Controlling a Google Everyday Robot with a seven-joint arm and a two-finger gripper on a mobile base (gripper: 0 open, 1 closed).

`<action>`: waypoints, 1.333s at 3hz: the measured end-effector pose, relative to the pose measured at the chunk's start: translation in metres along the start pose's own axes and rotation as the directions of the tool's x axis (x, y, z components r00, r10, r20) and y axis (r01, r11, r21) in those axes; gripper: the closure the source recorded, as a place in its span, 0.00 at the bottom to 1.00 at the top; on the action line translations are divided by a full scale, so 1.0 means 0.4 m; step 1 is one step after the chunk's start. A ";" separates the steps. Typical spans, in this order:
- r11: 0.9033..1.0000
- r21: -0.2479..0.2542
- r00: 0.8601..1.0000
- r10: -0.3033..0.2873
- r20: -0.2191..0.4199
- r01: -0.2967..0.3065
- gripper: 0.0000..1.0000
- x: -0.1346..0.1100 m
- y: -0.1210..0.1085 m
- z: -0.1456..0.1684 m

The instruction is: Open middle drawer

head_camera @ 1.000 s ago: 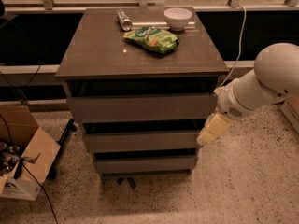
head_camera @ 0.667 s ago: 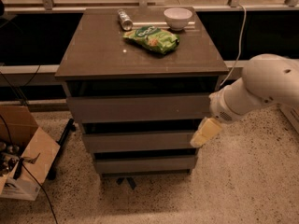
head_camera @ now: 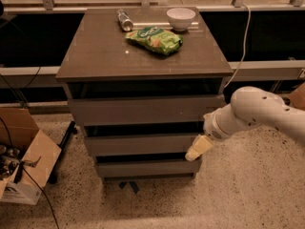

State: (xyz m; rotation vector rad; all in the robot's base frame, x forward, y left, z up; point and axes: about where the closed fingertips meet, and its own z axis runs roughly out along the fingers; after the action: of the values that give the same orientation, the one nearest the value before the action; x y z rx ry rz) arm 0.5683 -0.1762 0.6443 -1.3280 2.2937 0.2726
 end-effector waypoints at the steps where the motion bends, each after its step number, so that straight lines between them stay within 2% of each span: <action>1: 0.996 -0.062 0.997 0.069 0.026 -0.067 0.00 0.076 -0.041 0.145; 2: 0.991 -0.082 0.994 0.110 0.027 -0.108 0.00 0.122 -0.098 0.233; 3: 0.990 -0.085 0.993 0.116 0.029 -0.113 0.00 0.126 -0.103 0.246; 4: 0.992 -0.077 0.994 0.102 0.024 -0.100 0.00 0.125 -0.094 0.296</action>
Offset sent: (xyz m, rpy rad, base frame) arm 0.0694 -0.0384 -0.1439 0.1204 0.1175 -0.0892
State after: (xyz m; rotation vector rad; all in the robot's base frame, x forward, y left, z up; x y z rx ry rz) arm 0.6150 -0.1868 0.5193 -1.2377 2.3518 0.4122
